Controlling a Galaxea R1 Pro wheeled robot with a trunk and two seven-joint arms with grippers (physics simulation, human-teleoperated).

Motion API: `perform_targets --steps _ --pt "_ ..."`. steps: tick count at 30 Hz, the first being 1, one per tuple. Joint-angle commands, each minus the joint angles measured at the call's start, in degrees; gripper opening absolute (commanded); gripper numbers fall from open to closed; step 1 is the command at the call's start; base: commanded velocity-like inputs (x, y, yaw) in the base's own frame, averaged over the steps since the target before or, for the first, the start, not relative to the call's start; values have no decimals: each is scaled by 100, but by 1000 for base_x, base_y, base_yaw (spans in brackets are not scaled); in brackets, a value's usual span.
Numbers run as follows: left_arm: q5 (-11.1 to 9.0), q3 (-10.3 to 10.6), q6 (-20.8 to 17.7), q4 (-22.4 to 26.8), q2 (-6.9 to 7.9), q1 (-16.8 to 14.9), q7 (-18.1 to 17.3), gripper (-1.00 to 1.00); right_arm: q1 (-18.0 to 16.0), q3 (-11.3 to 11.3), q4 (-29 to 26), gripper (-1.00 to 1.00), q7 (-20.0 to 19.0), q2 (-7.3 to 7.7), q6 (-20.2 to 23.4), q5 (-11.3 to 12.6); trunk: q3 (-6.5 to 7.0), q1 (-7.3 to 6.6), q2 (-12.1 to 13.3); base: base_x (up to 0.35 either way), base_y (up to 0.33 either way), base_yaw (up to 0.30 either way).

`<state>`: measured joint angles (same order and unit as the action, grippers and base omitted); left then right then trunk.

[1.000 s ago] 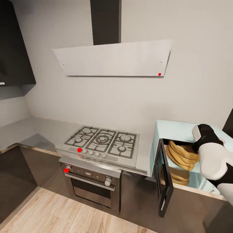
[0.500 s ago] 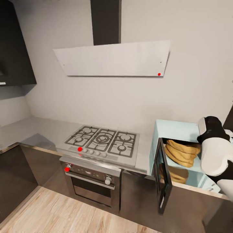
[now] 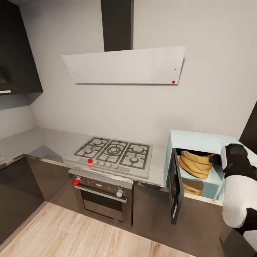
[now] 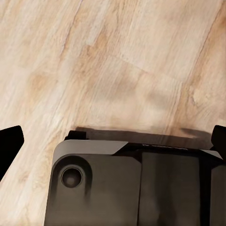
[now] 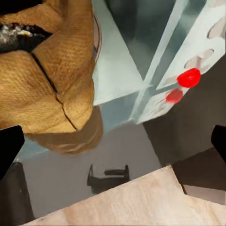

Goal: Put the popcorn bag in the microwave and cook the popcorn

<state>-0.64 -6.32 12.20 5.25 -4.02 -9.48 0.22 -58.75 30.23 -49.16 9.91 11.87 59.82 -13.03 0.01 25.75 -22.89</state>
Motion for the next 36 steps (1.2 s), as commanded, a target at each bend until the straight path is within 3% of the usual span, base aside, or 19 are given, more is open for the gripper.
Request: perform_targets --steps 1,3,6,10,11,15,17,19,20,23,28,33,36 --pt "-6 -27 19 -7 -4 -2 2 100 917 -265 -1283 100 -972 -44 18 1 -1 3 -3 0 0 0" --pt "-6 -25 19 -7 -8 -2 3 100 1863 -388 -2460 100 -1628 -91 18 16 -1 3 -3 0 0 0" --pt "-6 -20 19 -7 -10 -2 4 100 2921 -402 -3416 100 -1998 -330 -148 32 -1 3 -3 0 0 0" --pt "-3 -19 19 -7 -14 -2 4 100 3403 -285 -3649 100 -2079 -589 -750 29 -1 3 -3 0 0 0" --pt "0 -19 19 -7 -18 -4 4 100 3571 -146 -3676 100 -2081 -697 -951 12 -1 3 -3 0 0 0" --pt "-3 -19 19 -7 -21 -2 4 100 3826 -70 -3574 100 -2057 -734 -1213 0 -1 3 -3 0 0 0" --pt "-3 -19 19 -7 -24 -5 4 100 3850 -66 -3353 100 -2088 -742 -1770 40 -1 3 -3 0 0 0" --pt "-1 -19 19 -7 -27 -2 4 100 3852 -64 -2695 100 -2134 -750 -3297 159 -1 3 -3 0 0 0" --pt "-1 -19 19 -7 -28 -2 4 100 3768 -58 -1657 100 -2136 -733 -4826 331 -1 3 -3 0 0 0" --pt "0 -19 19 -7 -29 -5 4 100 3304 -29 -117 100 -2148 -672 -6081 451 -1 3 -3 0 0 0" --pt "-5 -19 19 -1 -29 -4 4 100 2713 -13 992 100 -2158 -469 -6695 469 -1 3 -3 0 0 0" --pt "-5 -19 19 -1 -29 -5 4 100 2261 -34 1744 100 -2135 -360 -7030 425 -1 3 -3 0 0 0" --pt "-6 -19 19 -1 -29 -4 4 100 1872 -35 2524 100 -2120 -54 -7348 407 -1 3 -3 0 0 0"
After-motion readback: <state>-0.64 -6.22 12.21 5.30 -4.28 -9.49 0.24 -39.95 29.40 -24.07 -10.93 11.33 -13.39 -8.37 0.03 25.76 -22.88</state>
